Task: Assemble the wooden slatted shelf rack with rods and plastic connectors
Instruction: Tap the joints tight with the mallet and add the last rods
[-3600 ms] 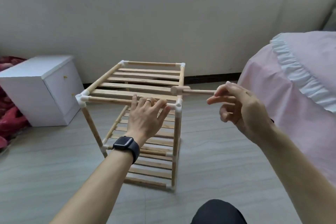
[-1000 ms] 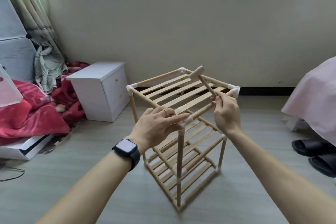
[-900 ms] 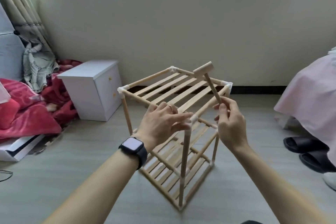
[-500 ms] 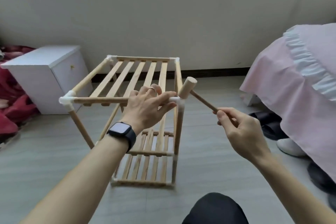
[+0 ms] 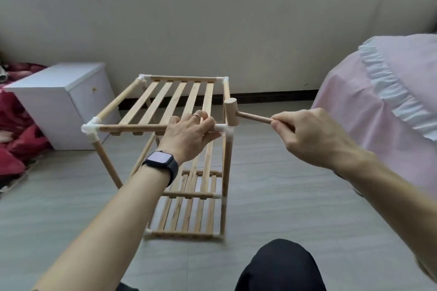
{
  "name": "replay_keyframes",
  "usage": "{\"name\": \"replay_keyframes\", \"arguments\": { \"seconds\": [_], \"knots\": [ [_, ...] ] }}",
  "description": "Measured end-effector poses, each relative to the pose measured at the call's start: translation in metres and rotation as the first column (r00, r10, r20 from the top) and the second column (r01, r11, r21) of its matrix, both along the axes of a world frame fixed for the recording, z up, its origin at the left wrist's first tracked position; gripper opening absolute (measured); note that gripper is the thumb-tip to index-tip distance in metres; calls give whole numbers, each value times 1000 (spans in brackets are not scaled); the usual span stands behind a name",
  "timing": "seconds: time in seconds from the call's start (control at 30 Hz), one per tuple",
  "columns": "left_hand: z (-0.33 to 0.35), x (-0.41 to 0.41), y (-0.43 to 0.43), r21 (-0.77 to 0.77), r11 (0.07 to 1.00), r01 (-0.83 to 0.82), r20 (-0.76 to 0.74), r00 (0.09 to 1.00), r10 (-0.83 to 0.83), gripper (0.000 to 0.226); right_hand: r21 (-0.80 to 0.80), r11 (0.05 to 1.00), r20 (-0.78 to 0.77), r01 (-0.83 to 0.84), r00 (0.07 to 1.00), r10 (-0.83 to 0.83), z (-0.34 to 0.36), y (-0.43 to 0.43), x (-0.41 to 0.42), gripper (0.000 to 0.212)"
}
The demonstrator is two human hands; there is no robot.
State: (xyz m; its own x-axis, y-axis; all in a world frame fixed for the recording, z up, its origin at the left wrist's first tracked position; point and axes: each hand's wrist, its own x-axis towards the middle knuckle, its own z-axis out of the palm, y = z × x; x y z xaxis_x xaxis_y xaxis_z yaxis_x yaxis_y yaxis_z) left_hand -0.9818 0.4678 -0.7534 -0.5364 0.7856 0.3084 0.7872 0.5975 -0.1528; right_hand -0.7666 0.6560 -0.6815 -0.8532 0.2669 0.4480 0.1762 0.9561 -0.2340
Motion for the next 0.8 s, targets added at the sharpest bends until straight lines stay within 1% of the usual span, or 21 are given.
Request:
{"name": "replay_keyframes", "arguments": {
  "seconds": [0.03, 0.07, 0.1, 0.13, 0.17, 0.2, 0.23, 0.27, 0.33, 0.37, 0.4, 0.43, 0.47, 0.5, 0.53, 0.6, 0.63, 0.67, 0.73, 0.77, 0.8],
  "knots": [
    [-1, 0, -1, 6, 1000, 1, 1, 1000, -1, 33, -31, 1000, -102, -3, 995, 0, 1, -1, 0, 22],
    [-2, -1, -1, 11, 1000, 3, -2, 1000, -3, 31, -58, 998, -232, -8, 973, -5, -1, -3, 1, 21],
    [-3, -1, -1, 16, 1000, 3, -7, 1000, -3, 30, -64, 998, -326, -13, 945, -8, -5, -6, 3, 21],
    [-4, -2, -2, 20, 1000, 2, -10, 1000, -1, 28, -43, 999, -338, -19, 941, 4, -9, -10, 4, 21],
    [-4, -2, -1, 21, 1000, 1, -7, 1000, -1, 28, -8, 999, -256, -38, 966, 35, -14, -15, 5, 22],
    [-3, -2, -1, 20, 1000, 3, 0, 1000, -3, 28, 15, 997, -117, -70, 991, 71, -19, -17, 6, 23],
    [-3, -2, 0, 21, 1000, 6, 4, 1000, -6, 29, 5, 997, -38, -81, 996, 81, -18, -15, 6, 24],
    [-3, -2, 0, 19, 1000, 9, 5, 1000, -9, 30, -14, 998, -67, -66, 996, 65, -15, -9, 4, 23],
    [-2, -2, -1, 20, 1000, 10, 5, 1000, -10, 32, -100, 994, -286, -47, 958, 16, -7, -5, 5, 19],
    [-2, -2, -1, 22, 1000, 12, 6, 1000, -12, 32, -127, 991, -360, -49, 933, 0, -7, -5, 6, 19],
    [-2, -2, -1, 26, 1000, 15, 6, 1000, -15, 32, -119, 992, -361, -50, 932, 4, -8, -7, 7, 19],
    [-2, -2, -1, 28, 999, 17, 7, 1000, -17, 31, -83, 995, -273, -58, 962, 33, -12, -11, 8, 19],
    [-1, -2, -1, 27, 999, 18, 11, 1000, -18, 31, -44, 997, -128, -68, 990, 62, -16, -13, 8, 23],
    [-1, -2, -1, 25, 1000, 19, 17, 1000, -19, 30, -39, 997, -42, -62, 997, 60, -17, -14, 8, 25],
    [-1, -2, 0, 23, 1000, 21, 21, 1000, -21, 30, -51, 998, -59, -38, 998, 35, -15, -9, 7, 22],
    [-1, -2, 0, 26, 999, 19, 21, 1000, -20, 31, -118, 993, -247, -28, 969, -2, -13, -5, 6, 16],
    [-1, -2, 0, 26, 1000, 18, 21, 1000, -19, 31, -127, 991, -298, -39, 955, -1, -15, -7, 6, 17],
    [-1, -2, -1, 24, 1000, 17, 17, 1000, -18, 32, -105, 993, -269, -57, 963, 27, -17, -11, 6, 17],
    [-1, -2, -1, 19, 1000, 13, 12, 1000, -14, 32, -64, 995, -59, -78, 996, 74, -21, -14, 5, 21],
    [-1, -1, 0, 15, 1000, 12, 15, 1000, -12, 32, -69, 996, -36, -58, 998, 56, -18, -12, 4, 21],
    [-1, -1, 0, 12, 1000, 9, 15, 1000, -9, 32, -87, 996, -97, -31, 995, 22, -15, -7, 3, 19]
  ]
}}
